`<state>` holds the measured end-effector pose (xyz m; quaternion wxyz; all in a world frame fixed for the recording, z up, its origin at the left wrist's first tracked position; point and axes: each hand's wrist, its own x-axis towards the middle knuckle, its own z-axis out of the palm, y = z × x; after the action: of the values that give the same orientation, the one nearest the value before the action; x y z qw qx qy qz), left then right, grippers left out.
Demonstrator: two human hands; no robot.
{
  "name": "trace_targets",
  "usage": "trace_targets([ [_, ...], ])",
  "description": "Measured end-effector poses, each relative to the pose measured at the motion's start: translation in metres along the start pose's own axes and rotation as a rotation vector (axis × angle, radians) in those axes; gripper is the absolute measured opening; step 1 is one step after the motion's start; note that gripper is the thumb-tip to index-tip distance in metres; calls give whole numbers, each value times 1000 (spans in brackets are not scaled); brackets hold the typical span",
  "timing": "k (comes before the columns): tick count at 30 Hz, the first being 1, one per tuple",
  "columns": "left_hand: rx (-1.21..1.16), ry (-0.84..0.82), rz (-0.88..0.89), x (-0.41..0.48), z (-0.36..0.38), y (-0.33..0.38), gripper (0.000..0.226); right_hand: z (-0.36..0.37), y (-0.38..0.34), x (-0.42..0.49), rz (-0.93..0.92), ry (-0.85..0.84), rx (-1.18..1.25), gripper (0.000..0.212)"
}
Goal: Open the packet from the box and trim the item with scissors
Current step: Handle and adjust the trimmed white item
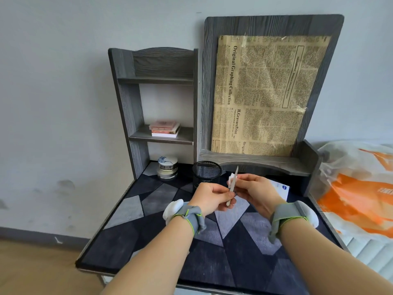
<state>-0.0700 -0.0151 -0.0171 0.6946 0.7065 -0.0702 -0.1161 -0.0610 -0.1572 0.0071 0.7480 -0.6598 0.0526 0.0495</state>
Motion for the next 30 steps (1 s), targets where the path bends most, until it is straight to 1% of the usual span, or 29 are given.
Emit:
trace_targets([
  [2,-25,13,0,-1,0,-2,5,-1,2,0,12,-11,-19,16],
  [5,-62,25,0,-1,-1,-5,3,-3,1,1,5,8,-1,8],
  [8,-68,2,-7,-3,-2,-6,7,-6,-7,0,-38,64,65,12],
  [11,-84,0,-2,-2,-1,-5,6,-7,-11,0,-61,84,86,12],
  [15,-89,22,2,0,1,-2,4,-4,2,-1,5,1,79,12],
  [17,-94,33,-4,0,1,-3,5,-5,5,-1,36,-15,96,12],
  [21,-108,50,-12,0,0,-4,7,-11,2,5,11,97,227,7],
  [24,-109,64,-17,0,0,-3,7,-12,-3,6,-19,172,256,9],
  [27,-96,68,-16,0,1,-2,6,-10,-5,5,-30,157,227,8],
  [30,-73,65,-8,1,1,-2,5,-8,-5,5,-31,106,209,6],
])
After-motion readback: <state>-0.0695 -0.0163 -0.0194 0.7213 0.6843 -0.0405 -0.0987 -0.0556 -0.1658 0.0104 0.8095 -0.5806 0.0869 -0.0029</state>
